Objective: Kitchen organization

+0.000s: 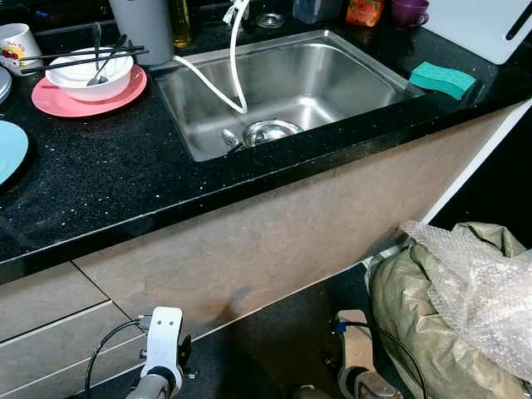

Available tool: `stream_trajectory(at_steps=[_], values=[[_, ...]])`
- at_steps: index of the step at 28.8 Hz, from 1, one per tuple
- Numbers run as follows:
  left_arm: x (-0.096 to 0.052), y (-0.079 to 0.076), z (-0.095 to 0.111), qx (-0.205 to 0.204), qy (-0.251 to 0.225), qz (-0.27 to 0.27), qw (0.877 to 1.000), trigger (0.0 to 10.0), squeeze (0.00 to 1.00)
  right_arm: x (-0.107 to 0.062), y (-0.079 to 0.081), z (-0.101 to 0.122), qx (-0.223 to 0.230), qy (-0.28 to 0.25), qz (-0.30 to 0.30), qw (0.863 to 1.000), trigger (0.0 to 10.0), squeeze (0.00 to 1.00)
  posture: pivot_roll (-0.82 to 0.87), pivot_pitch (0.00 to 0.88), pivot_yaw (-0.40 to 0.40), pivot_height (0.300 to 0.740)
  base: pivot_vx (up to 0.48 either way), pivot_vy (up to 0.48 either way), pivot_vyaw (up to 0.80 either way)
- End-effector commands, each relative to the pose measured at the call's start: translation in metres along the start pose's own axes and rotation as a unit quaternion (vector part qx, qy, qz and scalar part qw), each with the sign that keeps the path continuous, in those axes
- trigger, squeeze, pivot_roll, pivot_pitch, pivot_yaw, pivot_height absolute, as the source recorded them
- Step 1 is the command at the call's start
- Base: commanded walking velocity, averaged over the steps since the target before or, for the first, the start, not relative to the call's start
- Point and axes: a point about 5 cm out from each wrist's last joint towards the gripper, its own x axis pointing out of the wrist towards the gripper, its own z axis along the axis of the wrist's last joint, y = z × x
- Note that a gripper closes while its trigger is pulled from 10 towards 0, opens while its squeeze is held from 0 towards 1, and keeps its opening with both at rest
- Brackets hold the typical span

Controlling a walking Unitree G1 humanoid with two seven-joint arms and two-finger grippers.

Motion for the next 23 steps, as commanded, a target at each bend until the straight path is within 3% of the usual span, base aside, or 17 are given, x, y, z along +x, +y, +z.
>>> stream_trajectory(at_steps=[1, 12, 15, 19, 21, 23], values=[[-0.0018, -0.0002, -0.0050, -0.007, 0.011, -0.002, 1.000, 10.0, 0.00, -0.0014, 0.0012, -0.0044, 0.016, 0.001, 0.002, 1.000, 10.0, 0.00, 0.01, 0.148, -0.010, 0.740, 0.000, 0.000, 0.00], [-0.0018, -0.0008, -0.0057, -0.020, 0.014, -0.008, 1.000, 10.0, 0.00, -0.0007, 0.0038, -0.0037, 0.014, 0.003, 0.019, 1.000, 10.0, 0.00, 0.01, 0.146, -0.010, 0.740, 0.000, 0.000, 0.00], [-0.0014, 0.0011, -0.0067, -0.007, 0.022, 0.002, 1.000, 10.0, 0.00, -0.0012, 0.0002, -0.0061, -0.012, 0.015, -0.005, 1.000, 10.0, 0.00, 0.01, 0.146, -0.009, 0.740, 0.000, 0.000, 0.00], [-0.0010, 0.0016, -0.0061, 0.001, 0.020, 0.005, 1.000, 10.0, 0.00, -0.0014, -0.0017, -0.0070, -0.014, 0.019, -0.016, 1.000, 10.0, 0.00, 0.01, 0.147, -0.009, 0.740, 0.000, 0.000, 0.00], [-0.0009, 0.0018, -0.0051, -0.001, 0.016, 0.007, 1.000, 10.0, 0.00, -0.0015, -0.0024, -0.0076, -0.010, 0.023, -0.018, 1.000, 10.0, 0.00, 0.01, 0.146, -0.007, 0.740, 0.000, 0.000, 0.00], [-0.0002, 0.0029, -0.0043, 0.003, 0.018, 0.006, 1.000, 10.0, 0.00, -0.0014, 0.0005, -0.0102, 0.034, 0.032, 0.002, 0.999, 10.0, 0.00, 0.01, 0.146, -0.010, 0.740, 0.000, 0.000, 0.00]])
